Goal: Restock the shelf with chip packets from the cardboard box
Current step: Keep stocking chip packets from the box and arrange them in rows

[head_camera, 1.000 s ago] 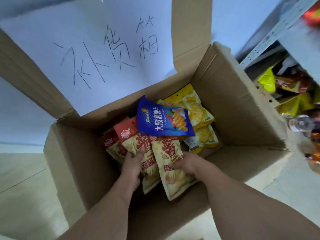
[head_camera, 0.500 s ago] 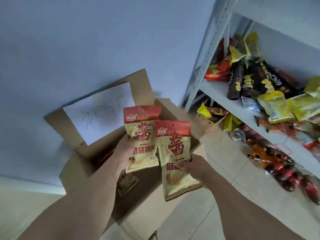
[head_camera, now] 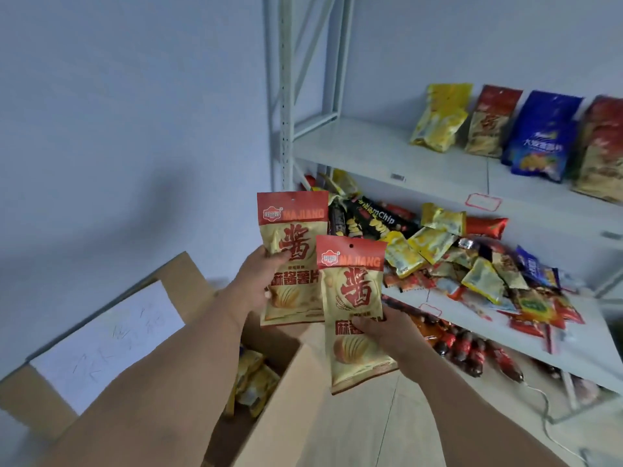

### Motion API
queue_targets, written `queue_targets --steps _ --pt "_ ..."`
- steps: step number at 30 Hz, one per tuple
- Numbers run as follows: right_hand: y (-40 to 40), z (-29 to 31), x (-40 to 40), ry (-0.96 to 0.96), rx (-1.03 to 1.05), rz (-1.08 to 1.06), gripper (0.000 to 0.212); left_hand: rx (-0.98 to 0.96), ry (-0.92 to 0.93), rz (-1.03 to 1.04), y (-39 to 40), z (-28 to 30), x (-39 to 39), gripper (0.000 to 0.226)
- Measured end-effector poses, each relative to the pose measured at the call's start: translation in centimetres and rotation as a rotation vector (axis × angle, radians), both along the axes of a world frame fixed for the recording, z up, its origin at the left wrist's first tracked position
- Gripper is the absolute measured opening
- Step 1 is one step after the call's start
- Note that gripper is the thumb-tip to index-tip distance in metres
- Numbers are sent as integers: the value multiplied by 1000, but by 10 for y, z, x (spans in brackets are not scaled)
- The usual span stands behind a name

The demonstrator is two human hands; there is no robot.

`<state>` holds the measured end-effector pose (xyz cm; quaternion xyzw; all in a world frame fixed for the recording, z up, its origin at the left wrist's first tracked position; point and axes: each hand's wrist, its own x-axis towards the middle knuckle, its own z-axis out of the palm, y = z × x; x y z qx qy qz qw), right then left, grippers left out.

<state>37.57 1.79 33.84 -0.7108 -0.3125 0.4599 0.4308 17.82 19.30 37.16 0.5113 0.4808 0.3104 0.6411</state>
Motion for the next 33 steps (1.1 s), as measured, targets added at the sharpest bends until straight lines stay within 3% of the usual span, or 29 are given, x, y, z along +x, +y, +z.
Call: queue_targets --steps 9,14,18,28,33 --pt "33 44 78 -17 165 -230 12 54 -135 -173 72 47 115 19" --pt "53 53 134 -31 180 -326 19 33 -161 -239 106 56 187 20" --pt "70 64 190 -54 224 -379 11 54 -173 -294 130 61 252 23" --pt "139 82 378 -28 305 -410 12 120 -168 -363 200 82 467 11" --pt "162 92 471 -26 322 -470 15 112 -162 -396 229 91 576 25"
